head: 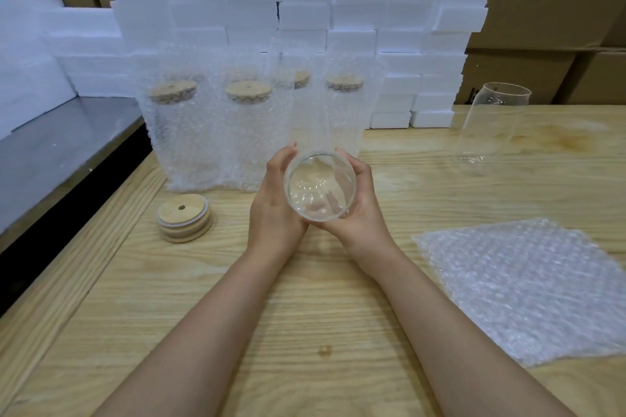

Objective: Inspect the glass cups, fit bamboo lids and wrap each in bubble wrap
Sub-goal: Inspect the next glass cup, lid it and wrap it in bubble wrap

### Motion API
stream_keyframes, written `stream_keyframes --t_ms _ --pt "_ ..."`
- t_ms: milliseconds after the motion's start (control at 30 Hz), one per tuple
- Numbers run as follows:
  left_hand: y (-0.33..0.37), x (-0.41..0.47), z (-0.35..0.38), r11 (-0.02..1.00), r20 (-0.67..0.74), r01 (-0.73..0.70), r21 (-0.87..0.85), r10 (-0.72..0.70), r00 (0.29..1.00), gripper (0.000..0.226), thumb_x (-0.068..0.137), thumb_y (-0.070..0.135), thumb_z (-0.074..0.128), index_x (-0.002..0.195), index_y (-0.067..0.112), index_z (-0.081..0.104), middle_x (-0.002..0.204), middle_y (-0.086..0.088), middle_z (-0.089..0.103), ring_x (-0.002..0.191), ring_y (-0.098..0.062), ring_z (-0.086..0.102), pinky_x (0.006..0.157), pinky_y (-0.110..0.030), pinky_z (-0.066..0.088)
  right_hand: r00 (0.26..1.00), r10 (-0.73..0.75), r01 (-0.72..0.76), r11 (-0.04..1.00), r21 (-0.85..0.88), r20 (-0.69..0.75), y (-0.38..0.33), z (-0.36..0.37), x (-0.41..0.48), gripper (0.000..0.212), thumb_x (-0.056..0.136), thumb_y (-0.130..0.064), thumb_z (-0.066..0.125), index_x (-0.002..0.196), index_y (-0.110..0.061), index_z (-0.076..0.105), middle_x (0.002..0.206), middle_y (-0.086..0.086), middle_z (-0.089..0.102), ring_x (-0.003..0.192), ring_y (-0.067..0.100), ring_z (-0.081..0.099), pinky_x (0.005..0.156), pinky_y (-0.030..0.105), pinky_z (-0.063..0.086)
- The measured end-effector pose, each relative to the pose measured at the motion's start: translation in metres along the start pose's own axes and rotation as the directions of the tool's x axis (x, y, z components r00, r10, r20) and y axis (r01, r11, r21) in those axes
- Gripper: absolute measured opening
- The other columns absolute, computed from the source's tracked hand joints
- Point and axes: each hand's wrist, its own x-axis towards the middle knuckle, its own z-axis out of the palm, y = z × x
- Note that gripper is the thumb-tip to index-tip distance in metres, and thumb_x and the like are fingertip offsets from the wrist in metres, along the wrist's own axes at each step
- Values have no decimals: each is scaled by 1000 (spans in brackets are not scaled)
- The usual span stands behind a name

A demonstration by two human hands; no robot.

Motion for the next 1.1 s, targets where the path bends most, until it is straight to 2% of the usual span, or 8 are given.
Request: stream_keyframes --t_ms 167,367,533,667,733,867,1000,1100 --pt "-1 -1 0 1000 24 -5 10 5 1000 81 76 17 77 138 39 31 143 9 47 126 -15 50 102 -39 43 999 32 -32 999 6 14 1 -8 -1 81 67 1 82 126 -36 40 128 -25 46 114 -17 47 87 13 46" --pt "3 -1 3 998 105 56 -25 -53 993 93 68 32 83 147 24 34 136 7 52 118 -18 49 95 -35 45 992 30 -47 989 -141 -121 -4 -4 1 90 58 -30 80 134 -48 35 135 -7 48 126 14 46 94 22 46" --pt "16 -1 -6 996 207 86 -15 -81 975 102 56 62 61 147 27 32 123 14 56 116 -8 49 103 -28 31 975 29 -72 979 -189 -218 -8 -3 2 83 58 -36 84 129 -45 42 122 -5 51 121 15 46 104 42 43" --pt "12 -4 -29 975 128 -108 196 84 988 85 64 54 44 141 18 46 117 4 61 110 -20 50 110 -49 22 982 65 -93 983 -159 -175 -7 -1 2 77 64 -25 87 127 -41 46 107 1 50 98 9 52 102 33 44" --pt "4 -4 -41 955 -44 -76 288 92 995 71 67 45 44 128 14 60 106 -3 63 102 -25 54 105 -57 27 982 82 -109 981 -158 -172 -5 -1 2 76 63 -27 87 127 -42 47 103 0 47 90 8 49 96 25 44" --pt "-14 4 -58 787 -363 282 549 -79 928 45 74 25 55 115 10 64 110 -16 56 107 -35 50 104 -52 27 978 103 -130 981 -141 -181 -5 -3 2 75 63 -32 85 127 -43 48 102 -2 46 88 7 47 94 23 44" --pt "-30 5 -64 515 -285 479 710 -411 866 51 80 36 60 126 16 52 137 -15 37 123 -36 32 105 -53 24 979 104 -131 980 -152 -174 -3 -5 1 72 65 -31 86 124 -47 47 102 -4 47 88 5 48 88 13 44" --pt "-37 1 -61 442 -227 432 786 -445 867 41 86 32 55 124 16 52 139 -16 37 121 -35 32 98 -46 29 980 105 -133 977 -166 -167 -2 -5 2 72 66 -29 86 123 -48 46 106 -2 47 94 5 50 88 10 43"
